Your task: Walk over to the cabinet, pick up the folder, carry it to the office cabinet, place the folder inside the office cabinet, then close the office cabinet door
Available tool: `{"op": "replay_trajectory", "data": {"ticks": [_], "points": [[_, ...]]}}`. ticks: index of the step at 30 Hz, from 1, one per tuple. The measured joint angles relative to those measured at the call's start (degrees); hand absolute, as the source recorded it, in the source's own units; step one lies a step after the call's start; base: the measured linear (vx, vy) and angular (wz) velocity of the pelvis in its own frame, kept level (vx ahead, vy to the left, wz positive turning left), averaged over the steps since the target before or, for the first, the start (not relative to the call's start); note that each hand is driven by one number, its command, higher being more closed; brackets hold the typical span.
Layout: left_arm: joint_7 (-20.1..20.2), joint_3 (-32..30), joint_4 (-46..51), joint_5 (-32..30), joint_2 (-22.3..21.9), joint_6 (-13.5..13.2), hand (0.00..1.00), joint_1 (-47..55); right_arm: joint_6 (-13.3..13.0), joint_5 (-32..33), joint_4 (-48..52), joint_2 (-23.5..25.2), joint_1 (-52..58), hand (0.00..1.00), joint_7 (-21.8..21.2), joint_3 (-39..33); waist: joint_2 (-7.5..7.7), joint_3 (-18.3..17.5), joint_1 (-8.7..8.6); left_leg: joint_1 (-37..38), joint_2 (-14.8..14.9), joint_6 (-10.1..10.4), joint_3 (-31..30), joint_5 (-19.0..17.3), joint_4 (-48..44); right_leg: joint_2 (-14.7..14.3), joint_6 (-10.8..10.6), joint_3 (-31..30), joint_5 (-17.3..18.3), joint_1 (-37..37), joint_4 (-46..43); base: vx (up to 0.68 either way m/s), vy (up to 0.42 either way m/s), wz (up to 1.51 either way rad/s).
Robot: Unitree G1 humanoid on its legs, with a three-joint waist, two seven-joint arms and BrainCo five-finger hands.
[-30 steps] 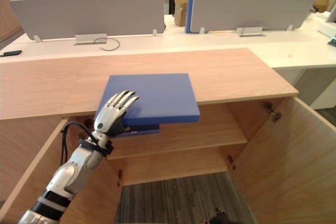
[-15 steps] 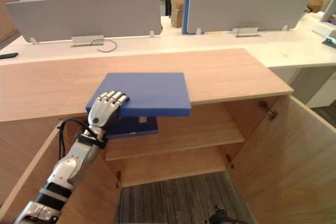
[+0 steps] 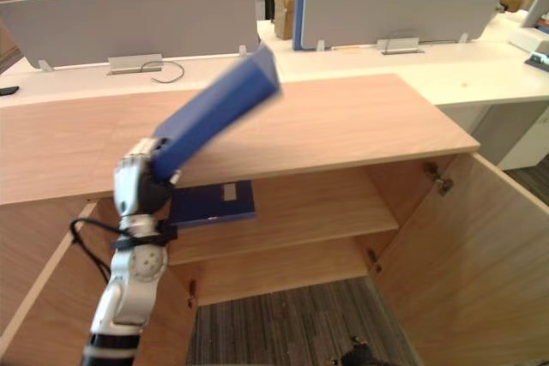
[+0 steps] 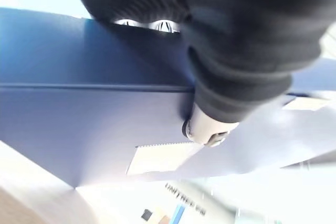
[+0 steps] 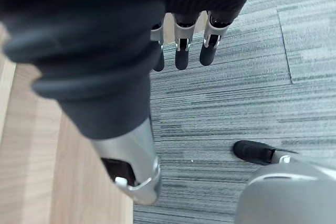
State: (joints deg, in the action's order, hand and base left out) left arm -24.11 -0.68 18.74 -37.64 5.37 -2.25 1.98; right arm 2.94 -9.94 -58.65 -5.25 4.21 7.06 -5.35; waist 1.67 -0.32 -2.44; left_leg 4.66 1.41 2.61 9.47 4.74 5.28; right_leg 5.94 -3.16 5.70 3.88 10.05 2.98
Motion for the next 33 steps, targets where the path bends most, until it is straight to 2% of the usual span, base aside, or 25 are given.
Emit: {"op": "replay_trajectory", "data": {"ticks": [1,3,4,6,8,11,14,17,19,20,26,30,33], "points": [[0.17,-0.56,1.34,5.12,-0.46,-0.66,1.0,1.46,0.17,1.37,3.12,0.15,1.22,0.0,0.0,1.15,-0.09,0.01,0.04,0.04,0.04,0.0,0.04,0.02,0.0,-0.09,0.0,0.04,0.0,-0.08,-0.21,-0.03,-0.004,-0.04],[2.75,-1.49,4.93,21.15,-1.3,-2.99,1.0,6.65,-0.03,7.19,16.3,1.12,4.97,0.0,0.13,3.48,-0.65,0.33,-0.02,0.35,0.29,-0.03,0.33,0.06,0.02,-0.2,0.0,0.0,0.0,-0.55,-1.38,-0.06,0.003,-0.07],[3.73,-1.53,5.75,25.34,-1.52,-3.61,1.0,7.96,-0.34,8.54,19.59,1.47,5.77,0.0,0.17,4.14,-0.75,0.38,-0.01,0.32,0.35,-0.07,0.39,0.08,0.03,-0.22,0.01,-0.02,0.0,-0.76,-1.72,-0.08,0.015,-0.08],[7.59,-1.54,8.44,39.44,-2.42,-5.22,1.0,12.43,-1.49,13.74,31.89,3.03,8.3,0.0,-0.15,6.13,-0.81,0.79,-0.01,0.21,0.34,-0.22,0.53,0.12,0.07,-0.14,0.05,-0.06,0.12,-1.23,-2.38,-0.08,0.016,-0.03],[9.61,-1.64,10.51,46.28,-2.91,-5.54,1.0,15.04,-2.65,17.04,40.16,4.08,9.93,0.0,-0.75,7.43,-0.83,0.89,-0.05,0.11,0.23,-0.32,0.51,-0.19,0.08,0.0,-0.11,-0.04,0.28,-1.44,-2.66,-0.08,0.015,0.01],[12.18,-2.08,14.29,52.52,-3.0,-6.31,1.0,17.49,-4.45,21.99,49.49,4.97,10.69,0.0,-1.76,7.66,-0.78,0.77,0.07,-0.73,0.11,-0.6,0.15,0.28,0.08,0.14,-0.25,0.21,0.89,-2.7,-3.6,-0.08,0.012,0.06],[14.11,-3.48,16.99,55.19,-2.99,-6.94,1.0,17.82,-5.1,26.5,59.41,4.91,10.68,0.0,-3.18,7.62,-0.71,0.88,0.16,-1.43,0.0,-0.67,-0.01,0.7,0.04,0.2,-0.37,0.26,0.77,-3.24,-3.49,-0.02,0.004,0.02],[16.39,-5.29,18.07,56.43,-2.97,-7.63,1.0,17.54,-7.49,31.0,69.69,4.76,8.38,0.0,-5.95,7.72,-0.47,0.77,0.34,-1.47,-0.07,-0.6,-0.05,1.07,-0.21,0.24,-0.63,0.27,0.56,-3.23,-3.41,0.0,0.0,0.0],[17.07,-5.37,18.01,56.44,-2.97,-7.63,1.0,16.88,-8.49,34.1,72.2,3.83,4.89,0.0,-7.1,8.33,-0.39,0.75,0.34,-1.52,-0.06,-0.59,-0.02,1.09,-0.24,0.21,-0.69,0.26,0.45,-3.21,-3.34,0.0,0.0,0.0],[17.93,-5.33,17.88,56.57,-2.95,-7.62,1.0,16.13,-8.86,38.35,73.43,2.19,1.56,0.0,-8.94,9.9,-0.38,0.75,0.34,-1.54,-0.04,-0.58,-0.02,1.08,-0.24,0.17,-0.7,0.26,0.44,-3.21,-3.31,0.0,0.0,0.0],[19.55,-4.98,17.21,56.39,-2.92,-7.62,1.0,12.69,-8.89,44.82,75.5,-2.01,-8.38,0.0,-13.93,12.47,-0.37,0.75,1.18,-1.56,-0.02,-0.59,-0.25,1.08,-0.23,0.11,-0.72,0.27,0.43,-3.13,-3.41,0.0,0.0,0.0],[19.62,-3.51,14.52,56.3,-2.69,-7.71,1.0,12.03,-8.54,50.78,71.72,-12.55,-21.29,0.0,-15.03,16.67,-0.39,0.73,1.52,-1.5,-0.15,-0.76,-0.41,1.34,-0.21,0.22,-0.88,0.31,0.33,-3.13,-3.72,-0.05,0.009,0.02],[19.64,-0.94,13.75,56.45,-2.24,-7.71,1.0,12.0,-8.46,54.1,68.13,-18.24,-30.66,0.0,-15.59,18.6,-0.4,0.73,1.96,-1.49,-0.11,-0.78,-0.7,1.67,-0.21,0.17,-0.88,0.54,0.33,-3.14,-3.99,-0.05,0.002,0.05]]}}
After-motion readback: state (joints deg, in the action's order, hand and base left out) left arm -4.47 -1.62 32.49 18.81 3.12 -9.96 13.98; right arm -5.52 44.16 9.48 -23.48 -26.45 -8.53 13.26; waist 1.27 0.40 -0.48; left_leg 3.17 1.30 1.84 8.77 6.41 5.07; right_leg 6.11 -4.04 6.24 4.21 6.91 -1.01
